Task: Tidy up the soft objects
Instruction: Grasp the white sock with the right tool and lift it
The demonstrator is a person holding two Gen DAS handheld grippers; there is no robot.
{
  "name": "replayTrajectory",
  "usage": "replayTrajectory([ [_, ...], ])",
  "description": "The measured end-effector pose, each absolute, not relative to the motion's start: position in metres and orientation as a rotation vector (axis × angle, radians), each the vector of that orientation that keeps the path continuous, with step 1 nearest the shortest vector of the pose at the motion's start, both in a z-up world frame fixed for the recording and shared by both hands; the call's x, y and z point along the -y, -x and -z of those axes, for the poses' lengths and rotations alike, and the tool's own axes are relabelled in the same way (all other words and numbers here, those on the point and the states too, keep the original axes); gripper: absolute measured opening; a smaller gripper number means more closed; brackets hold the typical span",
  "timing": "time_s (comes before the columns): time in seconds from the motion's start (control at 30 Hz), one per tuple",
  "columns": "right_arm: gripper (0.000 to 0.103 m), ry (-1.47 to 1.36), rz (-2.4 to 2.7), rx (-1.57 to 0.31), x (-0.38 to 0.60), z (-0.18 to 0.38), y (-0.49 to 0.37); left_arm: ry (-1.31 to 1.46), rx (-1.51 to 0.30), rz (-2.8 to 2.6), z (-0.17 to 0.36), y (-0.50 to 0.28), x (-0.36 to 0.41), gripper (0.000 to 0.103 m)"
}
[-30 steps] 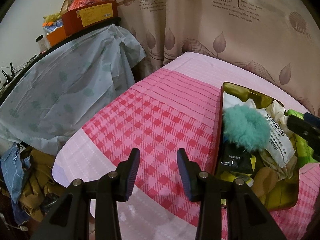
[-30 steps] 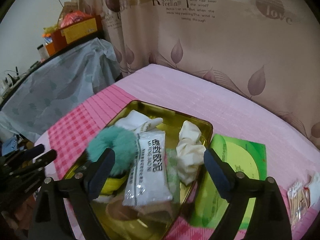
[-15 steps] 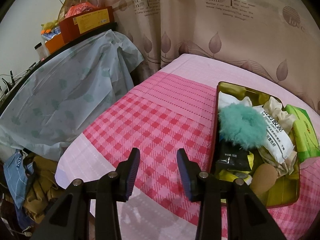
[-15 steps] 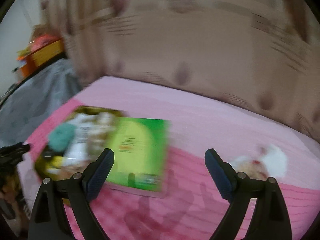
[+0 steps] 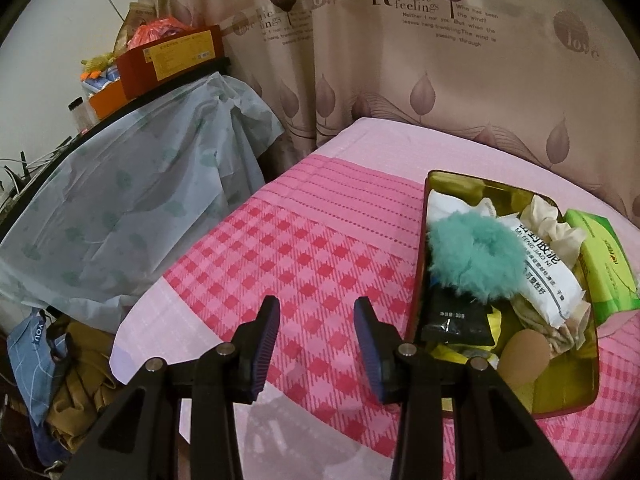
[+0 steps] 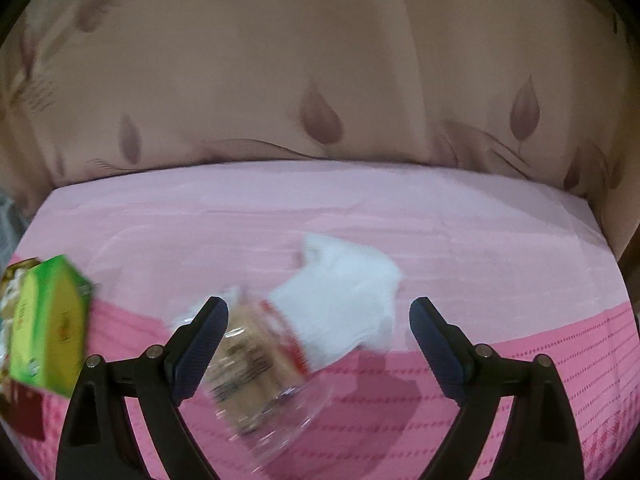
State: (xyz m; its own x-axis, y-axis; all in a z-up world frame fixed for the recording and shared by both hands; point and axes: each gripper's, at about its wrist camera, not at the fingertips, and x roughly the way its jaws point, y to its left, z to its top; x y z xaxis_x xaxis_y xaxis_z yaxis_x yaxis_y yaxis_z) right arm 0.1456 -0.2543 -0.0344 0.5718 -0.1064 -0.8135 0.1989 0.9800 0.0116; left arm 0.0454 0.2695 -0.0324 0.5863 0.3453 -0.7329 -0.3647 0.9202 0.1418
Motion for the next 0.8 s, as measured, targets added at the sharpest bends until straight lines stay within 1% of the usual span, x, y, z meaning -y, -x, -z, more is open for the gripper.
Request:
replayTrajectory([
  [0.3, 0.091, -0.190, 0.198, -1.013, 0.277, 0.073, -0.183, -0.072, -0.859, -0.457, 0.038, -0.049, -0.252, 0.039],
  [0.4, 0.087, -0.209, 0.194, -1.007, 0.279, 0.080, -0.179, -0.081, -0.841, -0.447, 0.032, -0.049, -0.239, 0.039],
  [0.47, 0.073, -0.174, 0.195, -0.994, 0.278, 0.080, -0.175, -0.082, -0.829, -0.423, 0.026, -0.049, -0.229, 0.039],
  [0.5, 0.070, -0.168, 0.186, -0.985, 0.278, 0.079, -0.171, -0.090, -0.826, -0.411, 0.023, -0.050, -0.223, 0.039],
  [0.57, 0.058, -0.166, 0.176, -0.974, 0.282, 0.078, -0.163, -0.110, -0.815, -0.378, 0.017, -0.053, -0.207, 0.039],
  [0.67, 0.054, -0.171, 0.180, -0.964, 0.294, 0.075, -0.149, -0.129, -0.807, -0.311, 0.008, -0.059, -0.178, 0.039],
  [0.8, 0.053, -0.142, 0.209, -0.950, 0.308, 0.073, -0.124, -0.137, -0.815, -0.204, 0.002, -0.065, -0.136, 0.039],
])
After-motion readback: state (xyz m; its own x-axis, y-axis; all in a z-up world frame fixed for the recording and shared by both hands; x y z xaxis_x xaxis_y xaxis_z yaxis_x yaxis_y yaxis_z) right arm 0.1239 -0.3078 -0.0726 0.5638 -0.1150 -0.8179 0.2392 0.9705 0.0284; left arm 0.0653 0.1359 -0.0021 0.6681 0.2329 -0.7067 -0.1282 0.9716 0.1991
